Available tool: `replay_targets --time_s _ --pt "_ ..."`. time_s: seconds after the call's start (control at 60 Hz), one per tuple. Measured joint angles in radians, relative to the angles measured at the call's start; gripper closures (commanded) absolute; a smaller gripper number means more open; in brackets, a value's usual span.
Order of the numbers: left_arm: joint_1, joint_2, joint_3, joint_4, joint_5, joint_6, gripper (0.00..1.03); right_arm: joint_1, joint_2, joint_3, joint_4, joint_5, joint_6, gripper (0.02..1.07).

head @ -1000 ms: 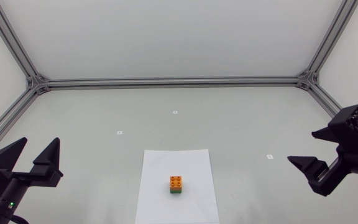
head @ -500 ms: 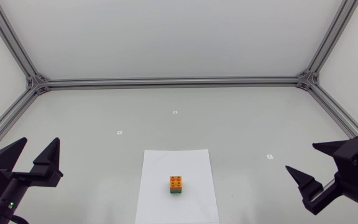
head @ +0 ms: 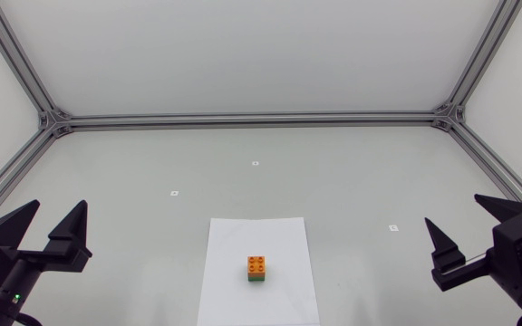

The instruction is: Pick up the orange 2x2 brick with the right arm and stack it on top of the green 2x2 brick in the center

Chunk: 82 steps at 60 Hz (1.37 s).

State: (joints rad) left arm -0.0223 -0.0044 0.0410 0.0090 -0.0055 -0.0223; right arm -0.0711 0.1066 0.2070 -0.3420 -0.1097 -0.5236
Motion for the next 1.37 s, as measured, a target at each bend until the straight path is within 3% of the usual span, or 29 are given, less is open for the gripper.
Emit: replay_targets --time_s 0.283,1.1,1.367 --pt "0.0 0.0 0.0 0.0 0.0 0.0 0.04 -0.003 -0.037 -0.031 0.06 0.013 0.038 0.07" --pt "0.0 0.0 0.0 0.0 0.0 0.0 0.04 0.061 -0.096 -0.178 0.317 0.098 0.459 0.07" --pt "0.0 0.0 0.0 0.0 0.0 0.0 0.04 0.064 -0.101 -0.181 0.324 0.107 0.498 0.07"
